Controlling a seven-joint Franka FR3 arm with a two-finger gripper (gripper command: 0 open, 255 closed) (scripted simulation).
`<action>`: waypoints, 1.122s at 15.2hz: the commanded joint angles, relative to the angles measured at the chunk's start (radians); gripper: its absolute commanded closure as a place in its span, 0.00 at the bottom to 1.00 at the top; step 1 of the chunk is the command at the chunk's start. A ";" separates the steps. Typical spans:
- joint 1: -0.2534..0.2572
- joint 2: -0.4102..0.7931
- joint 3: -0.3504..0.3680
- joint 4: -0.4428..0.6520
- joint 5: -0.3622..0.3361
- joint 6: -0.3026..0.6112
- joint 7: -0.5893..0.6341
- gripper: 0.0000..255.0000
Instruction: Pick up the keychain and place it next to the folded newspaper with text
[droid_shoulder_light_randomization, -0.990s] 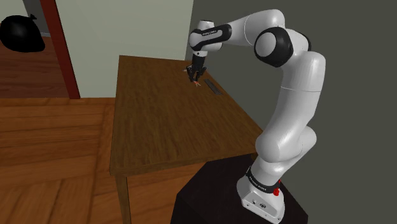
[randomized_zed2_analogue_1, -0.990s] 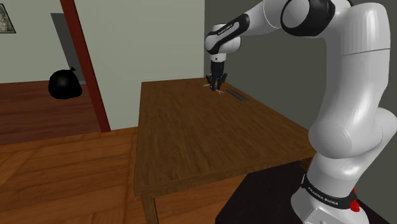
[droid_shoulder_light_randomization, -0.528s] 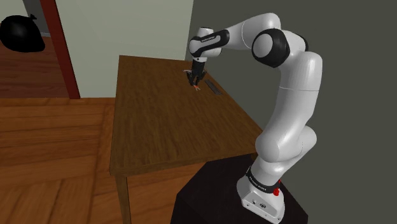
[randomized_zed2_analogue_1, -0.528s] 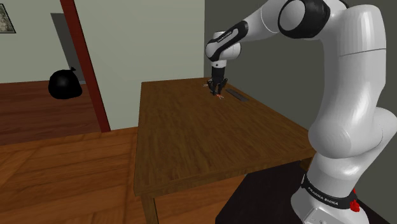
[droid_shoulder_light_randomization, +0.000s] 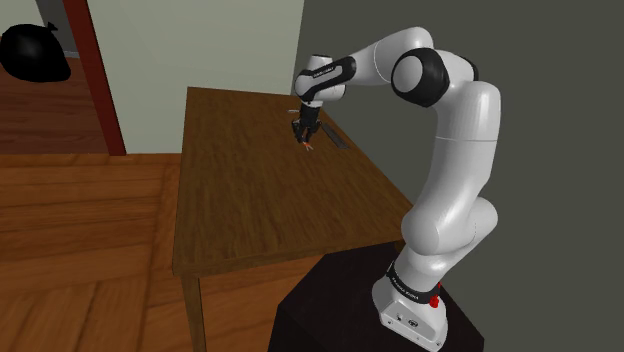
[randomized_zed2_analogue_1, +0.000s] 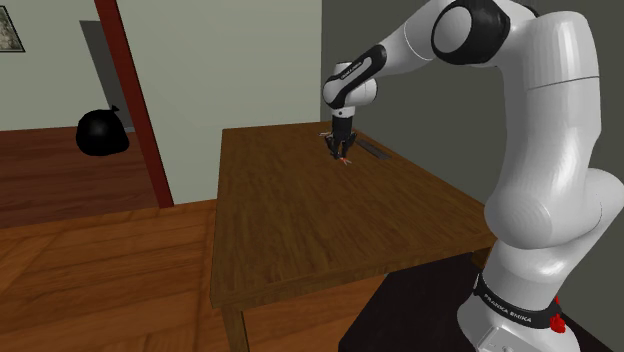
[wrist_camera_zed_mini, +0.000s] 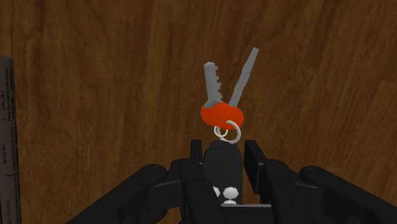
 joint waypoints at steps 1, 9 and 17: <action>0.000 0.003 0.000 -0.002 0.000 0.005 0.000 1.00; 0.000 0.003 0.000 -0.002 0.000 0.005 0.000 0.00; -0.001 -0.054 0.003 0.046 0.006 -0.099 -0.004 0.00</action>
